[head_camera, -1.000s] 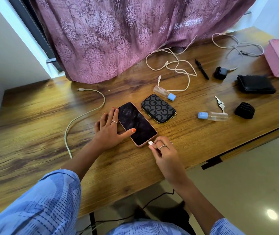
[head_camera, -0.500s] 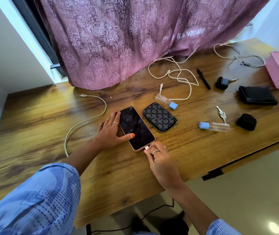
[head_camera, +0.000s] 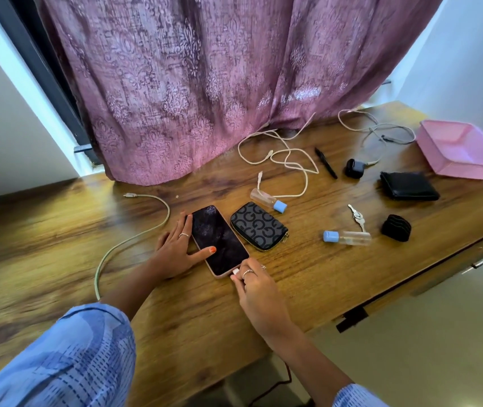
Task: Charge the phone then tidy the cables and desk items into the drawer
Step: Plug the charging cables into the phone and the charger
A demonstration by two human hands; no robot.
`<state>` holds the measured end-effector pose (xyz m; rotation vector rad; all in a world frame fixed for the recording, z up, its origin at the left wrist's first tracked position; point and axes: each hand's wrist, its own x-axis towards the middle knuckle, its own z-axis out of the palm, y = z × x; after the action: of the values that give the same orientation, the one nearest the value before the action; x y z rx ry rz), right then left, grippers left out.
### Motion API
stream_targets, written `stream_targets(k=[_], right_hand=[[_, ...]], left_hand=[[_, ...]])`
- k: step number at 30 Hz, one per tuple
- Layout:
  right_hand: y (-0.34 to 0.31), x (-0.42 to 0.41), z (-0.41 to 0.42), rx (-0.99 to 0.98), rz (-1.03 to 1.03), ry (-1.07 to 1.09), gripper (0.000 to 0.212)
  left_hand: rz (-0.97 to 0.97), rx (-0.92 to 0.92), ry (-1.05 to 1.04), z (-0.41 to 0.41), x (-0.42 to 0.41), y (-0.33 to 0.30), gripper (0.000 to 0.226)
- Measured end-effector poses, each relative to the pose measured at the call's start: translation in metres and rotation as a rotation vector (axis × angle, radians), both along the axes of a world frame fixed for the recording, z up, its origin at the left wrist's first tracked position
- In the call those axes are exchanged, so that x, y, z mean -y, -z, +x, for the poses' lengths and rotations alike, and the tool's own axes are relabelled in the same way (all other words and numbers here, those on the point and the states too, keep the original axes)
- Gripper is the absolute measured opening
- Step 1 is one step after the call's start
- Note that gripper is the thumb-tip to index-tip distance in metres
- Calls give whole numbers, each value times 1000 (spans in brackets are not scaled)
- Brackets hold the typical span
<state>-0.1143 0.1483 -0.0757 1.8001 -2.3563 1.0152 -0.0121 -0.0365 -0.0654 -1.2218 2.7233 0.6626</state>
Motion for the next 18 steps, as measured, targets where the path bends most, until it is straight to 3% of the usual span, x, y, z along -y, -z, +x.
stream_targets(k=[12,18], right_hand=[[-27,-11,-22,-26,92,-161,24],[-44,-16,-56,-20,24,-101,19]], left_hand=[[6,-108,-166,-5,-37,1,77],[-140,-89,-134,-42,-53,-11,72]])
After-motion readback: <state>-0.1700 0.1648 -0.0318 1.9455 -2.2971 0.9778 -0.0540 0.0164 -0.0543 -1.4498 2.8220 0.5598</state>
